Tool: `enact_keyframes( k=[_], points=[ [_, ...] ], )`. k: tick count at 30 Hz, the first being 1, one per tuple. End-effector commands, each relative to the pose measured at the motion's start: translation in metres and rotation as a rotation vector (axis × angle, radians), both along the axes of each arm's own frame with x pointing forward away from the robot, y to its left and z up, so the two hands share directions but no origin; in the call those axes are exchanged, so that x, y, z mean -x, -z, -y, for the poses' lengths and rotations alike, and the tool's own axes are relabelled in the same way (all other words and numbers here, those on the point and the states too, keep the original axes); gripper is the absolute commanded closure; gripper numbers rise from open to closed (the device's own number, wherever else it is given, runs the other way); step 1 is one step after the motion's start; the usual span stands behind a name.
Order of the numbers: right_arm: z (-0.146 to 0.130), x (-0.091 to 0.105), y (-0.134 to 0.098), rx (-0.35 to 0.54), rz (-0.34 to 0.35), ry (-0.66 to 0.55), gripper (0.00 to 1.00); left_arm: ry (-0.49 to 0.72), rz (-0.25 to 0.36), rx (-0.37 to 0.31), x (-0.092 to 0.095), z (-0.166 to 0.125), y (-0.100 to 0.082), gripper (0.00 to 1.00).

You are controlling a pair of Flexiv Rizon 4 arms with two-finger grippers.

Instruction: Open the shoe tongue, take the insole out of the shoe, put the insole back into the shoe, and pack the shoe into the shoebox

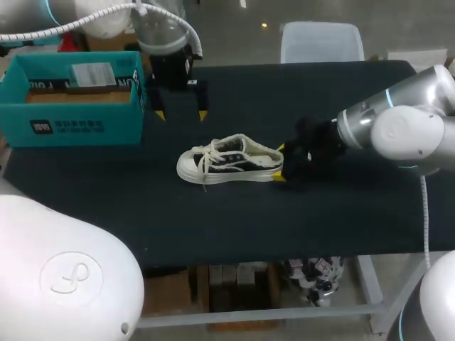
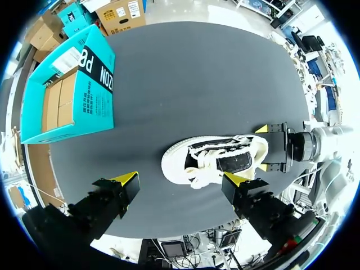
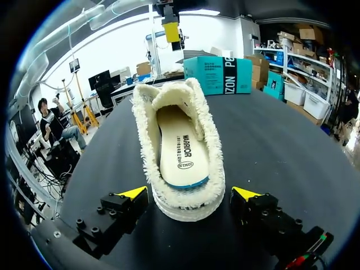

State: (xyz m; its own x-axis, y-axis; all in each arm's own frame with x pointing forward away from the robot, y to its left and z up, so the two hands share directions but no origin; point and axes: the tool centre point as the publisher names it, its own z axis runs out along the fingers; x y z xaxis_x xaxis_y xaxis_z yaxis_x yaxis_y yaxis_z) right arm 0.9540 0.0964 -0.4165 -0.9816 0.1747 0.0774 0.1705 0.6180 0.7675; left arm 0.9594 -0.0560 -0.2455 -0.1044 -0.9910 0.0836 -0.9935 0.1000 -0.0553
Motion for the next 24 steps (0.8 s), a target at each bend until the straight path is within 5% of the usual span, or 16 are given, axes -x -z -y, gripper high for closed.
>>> enact_keyframes(
  k=[1,16,17,20,21,24],
  points=[
    [-0.007,-0.008,0.005,-0.004,-0.018,-0.023,0.00,0.000,-0.007,-0.006,-0.004,0.005,0.005,0.00],
    [-0.018,-0.003,0.017,-0.042,-0.034,-0.057,0.00,-0.026,-0.032,-0.007,-0.005,0.015,0.011,0.00],
    [-0.018,-0.003,0.018,-0.043,-0.034,-0.057,0.11,-0.028,-0.031,-0.010,-0.003,0.016,0.011,0.00],
    [-0.018,-0.003,0.019,-0.049,-0.033,-0.058,0.91,-0.031,-0.033,-0.017,0.002,0.021,0.009,0.00],
    [-0.018,-0.003,0.019,-0.053,-0.032,-0.062,1.00,-0.033,-0.033,-0.022,0.004,0.023,0.008,0.00],
    [-0.018,-0.003,0.021,-0.057,-0.032,-0.064,1.00,-0.033,-0.033,-0.027,0.010,0.029,0.006,0.00]
  ],
)
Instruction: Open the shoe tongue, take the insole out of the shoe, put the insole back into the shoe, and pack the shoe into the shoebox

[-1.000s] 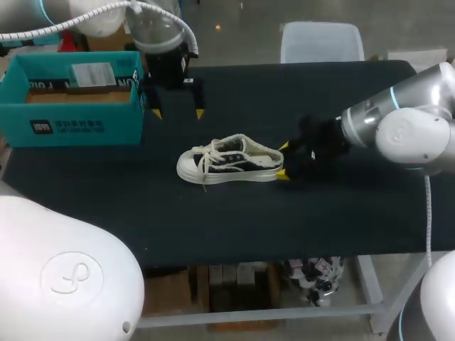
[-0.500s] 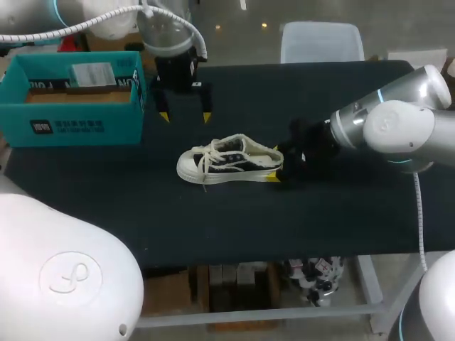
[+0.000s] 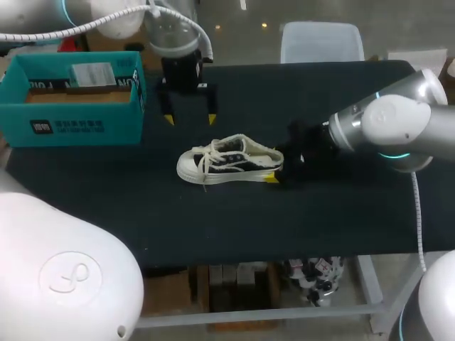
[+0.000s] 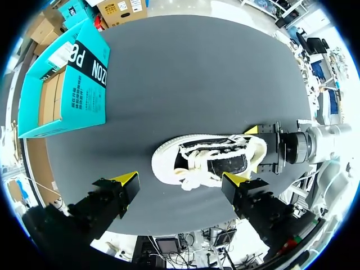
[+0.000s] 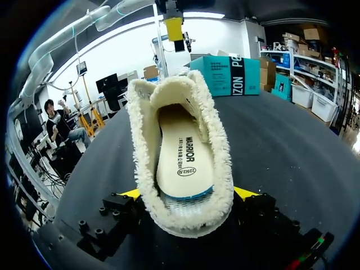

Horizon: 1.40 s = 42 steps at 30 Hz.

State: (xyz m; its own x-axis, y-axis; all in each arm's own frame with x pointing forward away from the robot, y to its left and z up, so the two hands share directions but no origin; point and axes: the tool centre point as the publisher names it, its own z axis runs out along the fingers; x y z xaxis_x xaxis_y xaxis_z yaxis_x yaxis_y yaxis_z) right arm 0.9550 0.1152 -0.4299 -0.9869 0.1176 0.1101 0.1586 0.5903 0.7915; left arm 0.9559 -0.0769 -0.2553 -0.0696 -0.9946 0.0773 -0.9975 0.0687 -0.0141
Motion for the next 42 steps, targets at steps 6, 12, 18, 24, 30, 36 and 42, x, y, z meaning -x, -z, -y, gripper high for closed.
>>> enact_keyframes(
  k=[6,12,18,24,30,36,42],
  points=[
    [0.000,0.001,0.011,-0.023,-0.012,-0.002,1.00,-0.006,0.014,-0.053,0.018,0.026,-0.002,0.00],
    [0.000,0.001,0.011,-0.023,-0.012,-0.002,1.00,0.018,0.009,-0.095,0.020,0.047,0.004,0.00],
    [0.000,0.001,0.011,-0.023,-0.012,-0.002,1.00,0.028,-0.017,-0.124,0.008,0.063,0.006,0.00],
    [0.000,0.001,0.011,-0.023,-0.012,-0.002,1.00,0.045,-0.057,-0.151,0.008,0.077,0.015,0.00],
    [0.000,0.001,0.011,-0.023,-0.012,-0.002,1.00,0.048,-0.050,-0.192,0.014,0.093,0.024,0.02],
    [0.000,0.001,0.011,-0.023,-0.012,-0.002,1.00,0.034,-0.065,-0.222,0.018,0.101,0.038,0.00],
    [0.000,0.001,0.011,-0.023,-0.012,-0.002,1.00,0.015,-0.078,-0.242,0.022,0.103,0.048,0.16]
  ],
)
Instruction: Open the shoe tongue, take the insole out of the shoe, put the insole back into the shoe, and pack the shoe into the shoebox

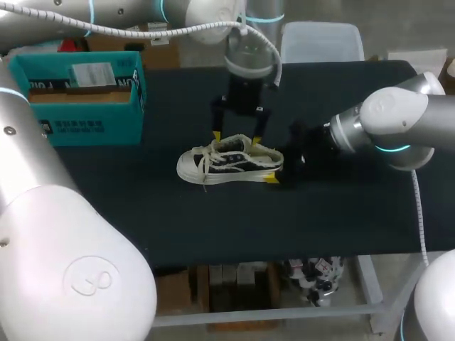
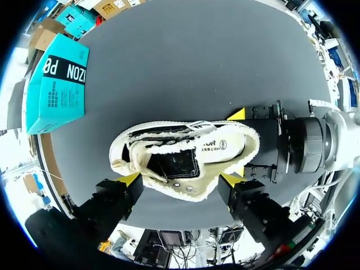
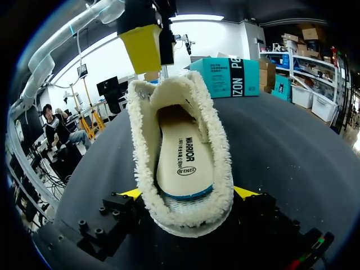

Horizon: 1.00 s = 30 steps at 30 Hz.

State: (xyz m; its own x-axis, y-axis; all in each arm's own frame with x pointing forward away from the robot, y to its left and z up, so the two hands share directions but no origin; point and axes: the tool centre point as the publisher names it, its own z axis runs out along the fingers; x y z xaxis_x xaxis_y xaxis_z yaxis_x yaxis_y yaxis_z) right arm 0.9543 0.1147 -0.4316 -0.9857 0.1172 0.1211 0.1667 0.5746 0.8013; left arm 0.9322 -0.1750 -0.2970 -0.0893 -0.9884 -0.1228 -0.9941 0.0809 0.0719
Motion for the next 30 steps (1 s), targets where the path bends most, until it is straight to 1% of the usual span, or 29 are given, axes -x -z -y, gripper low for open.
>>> enact_keyframes(
  k=[1,5,9,11,13,15,17,18,20,21,22,23,24,27,30],
  points=[
    [0.000,0.000,0.010,-0.004,-0.003,-0.004,1.00,-0.006,-0.012,-0.038,-0.002,0.005,0.009,0.20],
    [0.000,0.000,0.010,-0.004,-0.003,-0.004,1.00,-0.015,-0.027,-0.044,0.000,0.005,0.016,0.28],
    [0.000,0.000,0.010,-0.004,-0.003,-0.004,1.00,-0.020,-0.040,-0.056,0.003,0.005,0.023,0.29],
    [0.000,0.000,0.010,-0.004,-0.003,-0.004,1.00,-0.023,-0.046,-0.071,0.003,0.006,0.029,0.36],
    [0.000,0.000,0.010,-0.004,-0.003,-0.004,1.00,-0.026,-0.047,-0.085,0.002,0.006,0.033,0.36],
    [0.000,0.000,0.010,-0.004,-0.003,-0.004,1.00,-0.030,-0.051,-0.094,0.001,0.006,0.037,0.34],
    [0.000,0.000,0.010,-0.004,-0.003,-0.004,1.00,-0.033,-0.051,-0.105,-0.001,0.006,0.041,0.36],
    [0.000,0.000,0.010,-0.004,-0.003,-0.004,1.00,-0.034,-0.050,-0.110,-0.001,0.006,0.043,0.40],
    [0.000,0.000,0.010,-0.004,-0.003,-0.004,1.00,-0.034,-0.051,-0.116,-0.002,0.005,0.045,0.52],
    [0.000,0.000,0.010,-0.004,-0.003,-0.004,1.00,-0.034,-0.051,-0.118,-0.003,0.005,0.046,0.56],
    [0.000,0.000,0.010,-0.004,-0.003,-0.004,1.00,-0.034,-0.051,-0.119,-0.003,0.004,0.046,0.67],
    [0.000,0.000,0.010,-0.004,-0.003,-0.004,1.00,-0.035,-0.050,-0.119,-0.003,0.003,0.046,0.96],
    [0.000,0.000,0.010,-0.004,-0.003,-0.004,1.00,-0.034,-0.048,-0.120,-0.003,0.003,0.046,1.00],
    [0.000,0.000,0.010,-0.004,-0.003,-0.004,1.00,-0.025,-0.037,-0.123,0.001,-0.002,0.044,1.00],
    [0.000,0.000,0.010,-0.004,-0.003,-0.004,1.00,-0.021,-0.026,-0.090,0.004,-0.007,0.038,1.00]
  ],
)
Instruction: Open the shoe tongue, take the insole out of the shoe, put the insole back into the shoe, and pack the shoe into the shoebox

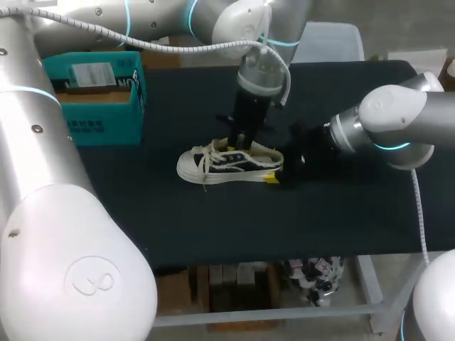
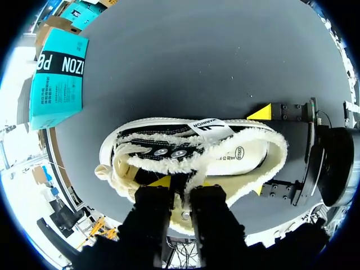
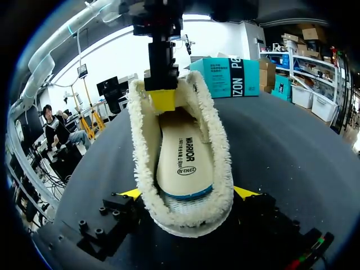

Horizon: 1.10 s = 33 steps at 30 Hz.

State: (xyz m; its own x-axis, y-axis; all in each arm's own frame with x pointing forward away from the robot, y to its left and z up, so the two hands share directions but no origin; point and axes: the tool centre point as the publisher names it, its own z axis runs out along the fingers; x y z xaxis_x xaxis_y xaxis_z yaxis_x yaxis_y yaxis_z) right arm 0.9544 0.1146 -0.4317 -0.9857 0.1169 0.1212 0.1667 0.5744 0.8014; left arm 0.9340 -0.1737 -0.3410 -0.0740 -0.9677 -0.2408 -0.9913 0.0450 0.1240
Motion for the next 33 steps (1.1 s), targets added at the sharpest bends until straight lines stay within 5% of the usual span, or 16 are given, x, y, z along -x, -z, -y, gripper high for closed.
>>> enact_keyframes(
  k=[1,9,19,27,33],
  points=[
    [0.000,0.000,0.010,-0.003,-0.003,-0.004,1.00,0.004,0.024,0.042,0.007,-0.008,-0.009,1.00],
    [0.000,0.000,0.010,-0.003,-0.003,-0.004,1.00,0.008,0.063,0.121,0.013,-0.021,-0.026,1.00],
    [0.000,0.000,0.010,-0.003,-0.003,-0.004,1.00,0.014,0.149,0.358,0.015,-0.065,-0.050,1.00],
    [0.000,0.000,0.010,-0.003,-0.003,-0.004,1.00,-0.036,0.157,0.527,0.002,-0.102,-0.047,1.00],
    [0.000,0.000,0.010,-0.003,-0.003,-0.004,1.00,-0.032,0.134,0.592,-0.005,-0.112,-0.040,1.00]
  ],
)
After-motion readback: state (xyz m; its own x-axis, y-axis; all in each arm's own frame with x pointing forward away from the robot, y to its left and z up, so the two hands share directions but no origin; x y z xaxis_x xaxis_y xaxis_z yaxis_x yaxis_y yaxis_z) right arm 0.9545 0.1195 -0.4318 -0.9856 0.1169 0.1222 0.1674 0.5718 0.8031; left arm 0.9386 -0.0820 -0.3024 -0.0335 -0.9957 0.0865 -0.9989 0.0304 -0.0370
